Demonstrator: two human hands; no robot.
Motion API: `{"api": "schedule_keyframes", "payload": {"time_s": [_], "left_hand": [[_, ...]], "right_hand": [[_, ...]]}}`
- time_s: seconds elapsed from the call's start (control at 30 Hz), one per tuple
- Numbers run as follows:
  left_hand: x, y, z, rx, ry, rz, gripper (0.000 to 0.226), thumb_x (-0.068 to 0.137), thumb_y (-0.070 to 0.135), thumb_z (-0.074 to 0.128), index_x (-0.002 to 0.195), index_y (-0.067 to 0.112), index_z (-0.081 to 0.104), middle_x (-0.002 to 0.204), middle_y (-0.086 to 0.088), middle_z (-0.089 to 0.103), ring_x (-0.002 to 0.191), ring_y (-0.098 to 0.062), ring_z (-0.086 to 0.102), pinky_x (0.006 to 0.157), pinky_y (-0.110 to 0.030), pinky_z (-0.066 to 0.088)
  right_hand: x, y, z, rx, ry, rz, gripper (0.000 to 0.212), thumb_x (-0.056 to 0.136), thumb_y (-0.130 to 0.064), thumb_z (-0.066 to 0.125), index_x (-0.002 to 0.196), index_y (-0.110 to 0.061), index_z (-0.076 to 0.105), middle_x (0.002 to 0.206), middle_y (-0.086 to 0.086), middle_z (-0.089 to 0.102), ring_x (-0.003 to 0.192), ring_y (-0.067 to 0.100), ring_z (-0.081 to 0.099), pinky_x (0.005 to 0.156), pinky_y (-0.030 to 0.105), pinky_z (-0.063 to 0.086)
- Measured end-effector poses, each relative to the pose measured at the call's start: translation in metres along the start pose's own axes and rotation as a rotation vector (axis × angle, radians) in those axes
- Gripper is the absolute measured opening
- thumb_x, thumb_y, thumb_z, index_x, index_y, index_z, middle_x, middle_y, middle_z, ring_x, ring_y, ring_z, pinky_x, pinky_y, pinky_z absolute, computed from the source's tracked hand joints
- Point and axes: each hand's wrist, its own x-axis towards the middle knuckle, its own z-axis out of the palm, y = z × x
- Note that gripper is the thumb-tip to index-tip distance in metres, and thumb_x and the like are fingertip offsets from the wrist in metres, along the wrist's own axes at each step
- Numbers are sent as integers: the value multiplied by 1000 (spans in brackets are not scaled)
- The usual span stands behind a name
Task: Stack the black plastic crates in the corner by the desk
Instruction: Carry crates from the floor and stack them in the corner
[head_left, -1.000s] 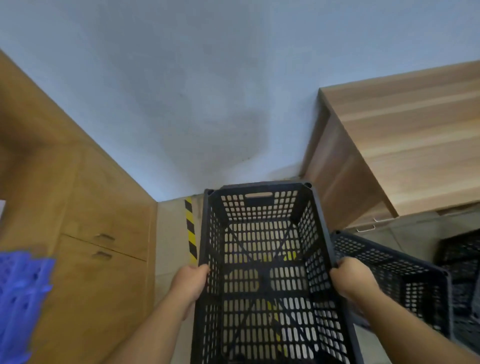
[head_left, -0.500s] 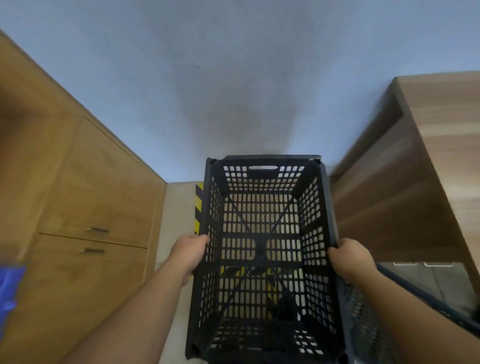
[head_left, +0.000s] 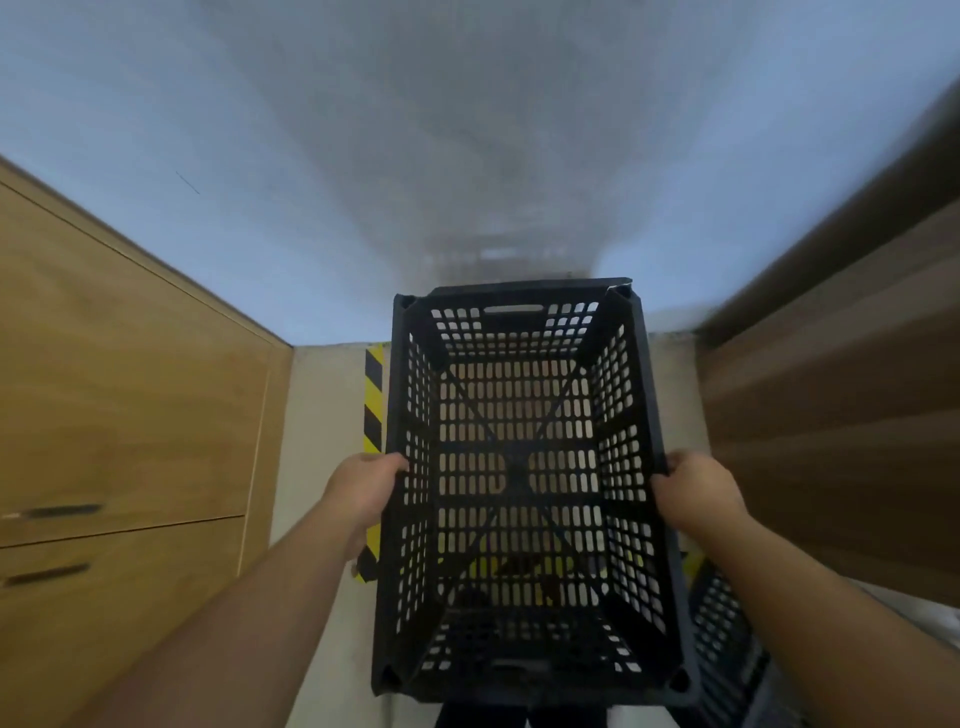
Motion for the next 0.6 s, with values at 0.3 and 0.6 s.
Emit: {"api": "schedule_keyframes", "payload": {"time_s": [0.3, 0.6], "left_hand": [[116, -13, 45, -10, 8, -3, 12, 101, 20, 63, 106, 10, 69, 105, -16, 79, 99, -33, 77, 99, -54, 62], [171, -24, 62, 1, 41, -19, 10, 100, 20, 64, 99, 12, 70, 109, -16, 78, 105, -34, 74, 104, -56, 59]], "right_hand": [[114, 17, 71, 24, 54, 21, 12, 99, -15, 57, 105, -13, 67, 88, 7, 68, 79, 23, 67, 62, 35, 55], [164, 23, 108, 31, 71, -24, 19, 97, -14, 56, 104, -6, 71, 93, 13, 71, 86, 32, 67, 72, 36, 56]]}}
